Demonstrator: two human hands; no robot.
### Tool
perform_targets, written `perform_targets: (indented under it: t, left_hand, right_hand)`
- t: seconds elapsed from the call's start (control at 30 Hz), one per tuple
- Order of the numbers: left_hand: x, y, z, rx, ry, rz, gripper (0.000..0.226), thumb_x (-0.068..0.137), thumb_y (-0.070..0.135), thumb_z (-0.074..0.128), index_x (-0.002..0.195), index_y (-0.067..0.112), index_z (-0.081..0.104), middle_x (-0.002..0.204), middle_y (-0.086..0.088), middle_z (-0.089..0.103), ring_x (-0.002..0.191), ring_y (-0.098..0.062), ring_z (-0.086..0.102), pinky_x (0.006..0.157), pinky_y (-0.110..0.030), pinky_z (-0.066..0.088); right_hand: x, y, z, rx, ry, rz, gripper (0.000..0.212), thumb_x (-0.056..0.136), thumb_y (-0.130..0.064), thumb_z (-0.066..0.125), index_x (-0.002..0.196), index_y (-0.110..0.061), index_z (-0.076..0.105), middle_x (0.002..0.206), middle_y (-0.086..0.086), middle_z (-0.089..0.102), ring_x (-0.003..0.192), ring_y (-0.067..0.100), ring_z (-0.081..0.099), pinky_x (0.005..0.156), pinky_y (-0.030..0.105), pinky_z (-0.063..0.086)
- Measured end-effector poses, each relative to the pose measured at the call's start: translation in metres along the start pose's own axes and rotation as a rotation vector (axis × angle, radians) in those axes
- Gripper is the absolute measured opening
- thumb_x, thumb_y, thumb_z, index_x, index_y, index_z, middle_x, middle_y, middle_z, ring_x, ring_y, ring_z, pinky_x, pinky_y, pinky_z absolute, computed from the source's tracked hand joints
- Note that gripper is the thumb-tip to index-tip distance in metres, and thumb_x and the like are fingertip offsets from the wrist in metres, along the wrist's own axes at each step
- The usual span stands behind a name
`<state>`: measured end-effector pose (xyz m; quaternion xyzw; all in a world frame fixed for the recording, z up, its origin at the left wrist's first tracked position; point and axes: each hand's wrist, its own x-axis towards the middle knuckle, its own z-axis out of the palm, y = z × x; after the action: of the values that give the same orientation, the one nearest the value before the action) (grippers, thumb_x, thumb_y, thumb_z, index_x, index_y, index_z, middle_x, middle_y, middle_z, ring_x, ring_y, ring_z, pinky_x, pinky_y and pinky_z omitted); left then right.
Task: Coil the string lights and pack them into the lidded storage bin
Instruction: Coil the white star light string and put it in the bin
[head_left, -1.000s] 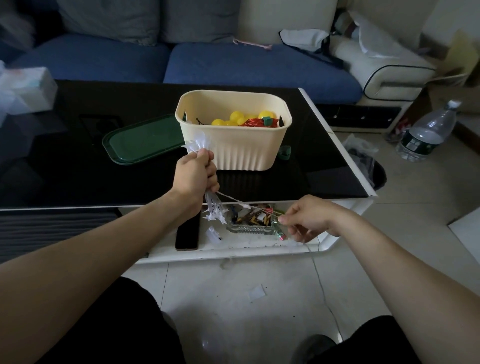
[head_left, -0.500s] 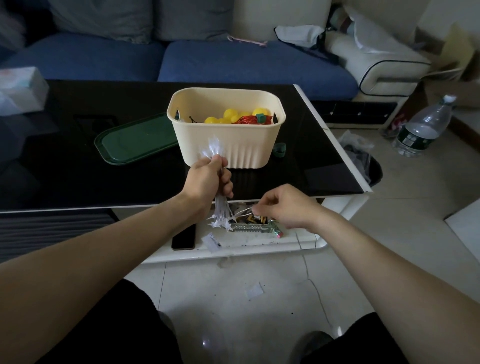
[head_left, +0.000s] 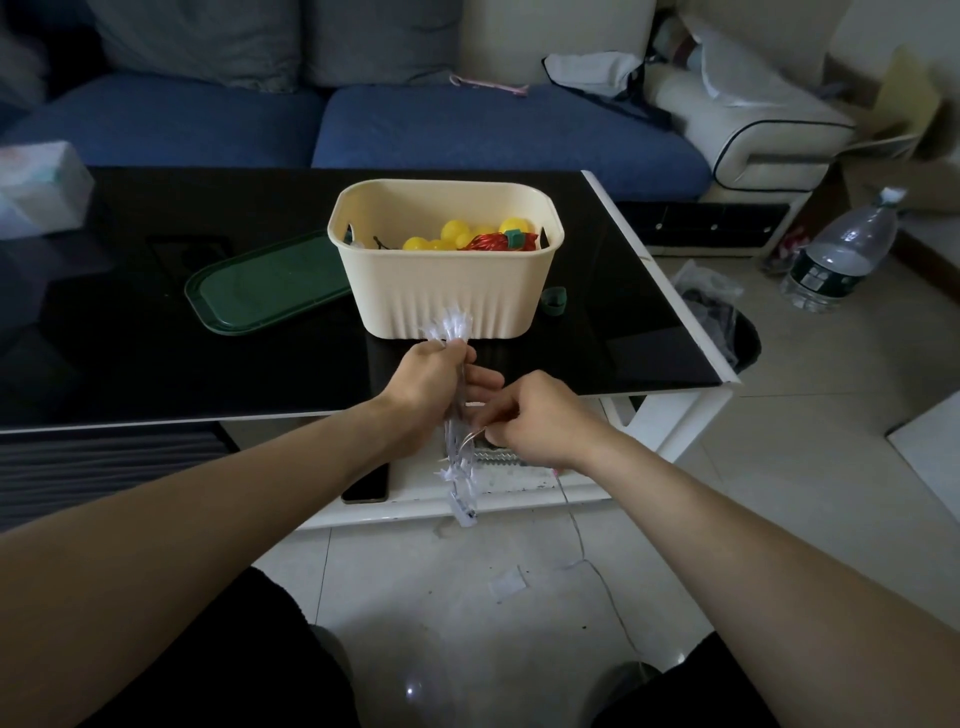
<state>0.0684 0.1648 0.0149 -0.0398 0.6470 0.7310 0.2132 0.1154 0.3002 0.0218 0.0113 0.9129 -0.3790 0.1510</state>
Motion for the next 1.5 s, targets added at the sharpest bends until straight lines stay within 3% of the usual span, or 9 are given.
perform_targets:
  t: [0.17,0.4,0.53,0.7,0.8,0.93,1.1,1.33,1.5]
  left_hand:
    - [0.000,-0.001,-0.001,0.122,-0.053,-0.048,0.022,0.105,0.014,0.032,0.092,0.005,0.046,0.086,-0.028,0.069,0.061,-0.031,0.065,0.058,-0.038,0.055]
    - [-0.005,-0.007,0.003,0.456,-0.097,-0.062,0.031,0.103,0.016,0.041,0.079,0.007,0.058,0.068,-0.009,0.059,0.059,-0.024,0.054,0.064,-0.035,0.044]
    - [-0.010,-0.007,0.004,0.569,-0.182,-0.076,0.038,0.103,0.015,0.037,0.069,0.006,0.053,0.052,-0.008,0.056,0.041,-0.017,0.047,0.042,-0.021,0.036]
    - [-0.004,-0.005,-0.003,0.628,-0.121,-0.102,0.037,0.102,0.018,0.040,0.068,0.010,0.054,0.044,-0.005,0.053,0.035,-0.015,0.039,0.039,-0.016,0.028]
    - [-0.001,-0.003,-0.006,0.535,-0.074,-0.098,0.034,0.101,0.018,0.043,0.068,0.013,0.052,0.044,0.002,0.044,0.034,-0.013,0.033,0.041,-0.017,0.023]
    - [0.000,0.007,-0.011,0.253,-0.018,-0.009,0.031,0.101,0.015,0.039,0.071,0.016,0.046,0.051,0.002,0.032,0.039,-0.011,0.022,0.042,-0.020,0.015]
    - [0.000,0.016,-0.022,0.074,0.088,0.140,0.029,0.103,0.018,0.036,0.075,0.018,0.043,0.057,0.002,0.032,0.044,-0.012,0.024,0.044,-0.024,0.014]
    - [-0.001,0.013,-0.024,0.037,0.133,0.159,0.032,0.106,0.022,0.034,0.076,0.017,0.044,0.054,0.006,0.038,0.043,-0.011,0.029,0.040,-0.022,0.020]
    - [-0.001,0.009,-0.017,0.105,0.130,0.145,0.027,0.106,0.022,0.036,0.082,0.015,0.046,0.059,0.002,0.038,0.044,-0.012,0.031,0.040,-0.021,0.021]
  right_hand:
    - [-0.001,0.003,-0.002,0.108,0.061,0.086,0.025,0.075,0.004,0.079,0.069,-0.018,0.068,0.056,-0.004,0.067,0.050,0.005,0.060,0.049,0.020,0.047]
    - [-0.001,0.001,0.005,0.221,0.056,0.074,0.032,0.077,0.005,0.079,0.068,-0.013,0.054,0.063,0.012,0.071,0.054,0.021,0.070,0.052,0.028,0.053]
    - [0.003,0.001,0.010,0.402,0.002,0.053,0.040,0.081,0.001,0.079,0.064,-0.014,0.046,0.061,0.016,0.067,0.055,0.025,0.067,0.050,0.029,0.052]
    - [0.001,0.003,0.001,0.543,-0.120,0.009,0.035,0.081,-0.002,0.079,0.072,-0.014,0.048,0.071,0.009,0.066,0.067,0.021,0.067,0.057,0.025,0.050]
    - [0.000,0.007,0.000,0.526,-0.189,0.007,0.033,0.079,-0.002,0.082,0.085,-0.012,0.052,0.082,0.007,0.062,0.065,0.014,0.063,0.054,0.022,0.051]
    - [0.002,0.016,0.000,0.287,-0.354,0.024,0.056,0.075,-0.008,0.087,0.122,-0.018,0.059,0.110,0.001,0.060,0.094,0.016,0.063,0.090,0.042,0.059]
    - [0.000,0.024,-0.003,0.108,-0.553,0.048,0.028,0.085,-0.015,0.080,0.109,-0.021,0.067,0.099,-0.001,0.073,0.095,0.017,0.070,0.086,0.035,0.055]
    - [0.006,0.014,0.000,0.397,-0.160,-0.051,0.016,0.096,-0.021,0.066,0.099,-0.006,0.069,0.067,-0.001,0.068,0.057,0.012,0.057,0.061,0.026,0.051]
    - [0.008,0.006,0.002,0.454,0.053,-0.145,0.015,0.099,-0.019,0.062,0.093,-0.007,0.068,0.072,0.011,0.074,0.053,0.016,0.055,0.057,0.031,0.047]
